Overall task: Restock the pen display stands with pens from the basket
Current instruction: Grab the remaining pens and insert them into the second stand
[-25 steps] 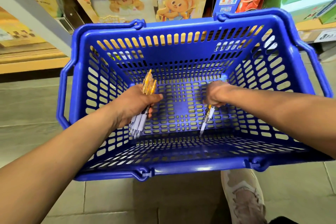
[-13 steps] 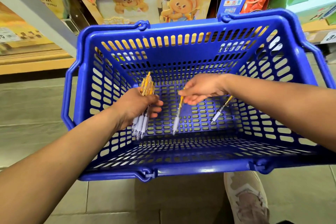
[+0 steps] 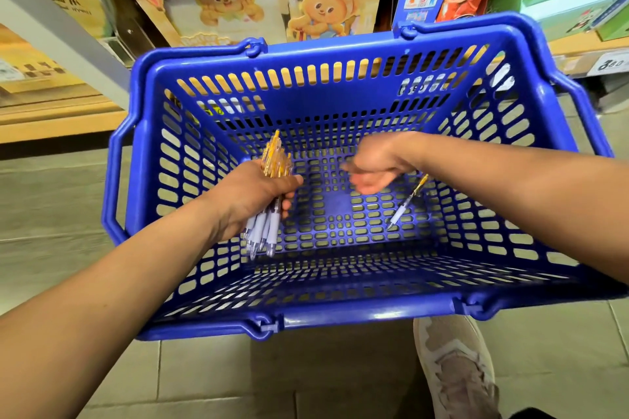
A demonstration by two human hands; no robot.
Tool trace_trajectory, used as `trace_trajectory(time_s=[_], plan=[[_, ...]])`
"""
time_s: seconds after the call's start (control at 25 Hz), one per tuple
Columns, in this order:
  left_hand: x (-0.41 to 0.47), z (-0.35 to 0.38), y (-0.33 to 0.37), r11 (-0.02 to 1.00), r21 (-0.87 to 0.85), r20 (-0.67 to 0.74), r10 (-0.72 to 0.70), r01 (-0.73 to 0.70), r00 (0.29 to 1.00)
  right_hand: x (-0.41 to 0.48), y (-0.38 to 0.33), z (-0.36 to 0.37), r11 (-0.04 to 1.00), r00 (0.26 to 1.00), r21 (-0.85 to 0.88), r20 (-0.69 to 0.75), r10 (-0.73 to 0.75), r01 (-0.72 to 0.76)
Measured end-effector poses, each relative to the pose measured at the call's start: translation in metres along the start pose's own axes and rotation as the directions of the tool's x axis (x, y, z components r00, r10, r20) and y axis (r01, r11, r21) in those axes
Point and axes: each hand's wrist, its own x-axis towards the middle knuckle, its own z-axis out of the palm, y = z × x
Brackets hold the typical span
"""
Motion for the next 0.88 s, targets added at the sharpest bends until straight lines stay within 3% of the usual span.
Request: trace_trajectory(time_s=[0.04, 0.12, 0.2, 0.32, 0.4, 0.52, 0.68, 0.8, 0.88], plan=[[0.000, 0.001, 0.001, 1.000, 0.006, -0.003, 0.009, -0.009, 1.000, 0.001, 0.014, -0.003, 0.958, 0.988, -0.246, -0.070, 0.134, -0.148], [0.001, 0.003, 0.001, 0.999, 0.008, -0.001, 0.033, -0.033, 0.999, -0.003, 0.036, -0.004, 0.824, 0.936, -0.446, -0.194, 0.294, -0.351], [0.003, 0.002, 0.001, 0.997, 0.047, 0.001, 0.056, -0.056, 0.998, -0.006, 0.047, -0.004, 0.730, 0.892, -0.514, -0.249, 0.376, -0.451], [0.003, 0.000, -0.001, 0.985, 0.156, 0.003, 0.079, -0.079, 0.997, -0.001, 0.056, -0.002, 0.761, 0.861, -0.407, -0.307, 0.406, -0.505], [0.003, 0.000, -0.002, 0.978, 0.194, 0.013, 0.078, -0.079, 0.997, 0.003, 0.068, 0.000, 0.849, 0.892, -0.296, -0.262, 0.368, -0.437], [0.003, -0.001, -0.003, 0.980, 0.186, 0.008, 0.074, -0.074, 0.997, 0.008, 0.075, 0.001, 0.962, 0.936, -0.150, -0.306, 0.175, -0.229], [0.004, 0.001, 0.001, 0.990, 0.135, -0.041, 0.056, -0.050, 0.998, 0.008, 0.047, -0.007, 0.965, 0.969, -0.150, -0.158, 0.190, -0.214], [0.006, 0.004, 0.011, 0.998, 0.060, -0.065, 0.015, -0.011, 0.998, 0.007, 0.018, -0.018, 0.998, 0.998, -0.008, 0.023, -0.056, 0.057], [0.008, 0.007, 0.017, 1.000, 0.004, -0.069, -0.021, 0.022, 0.997, 0.006, 0.005, -0.013, 0.974, 0.978, 0.113, 0.055, -0.203, 0.196]])
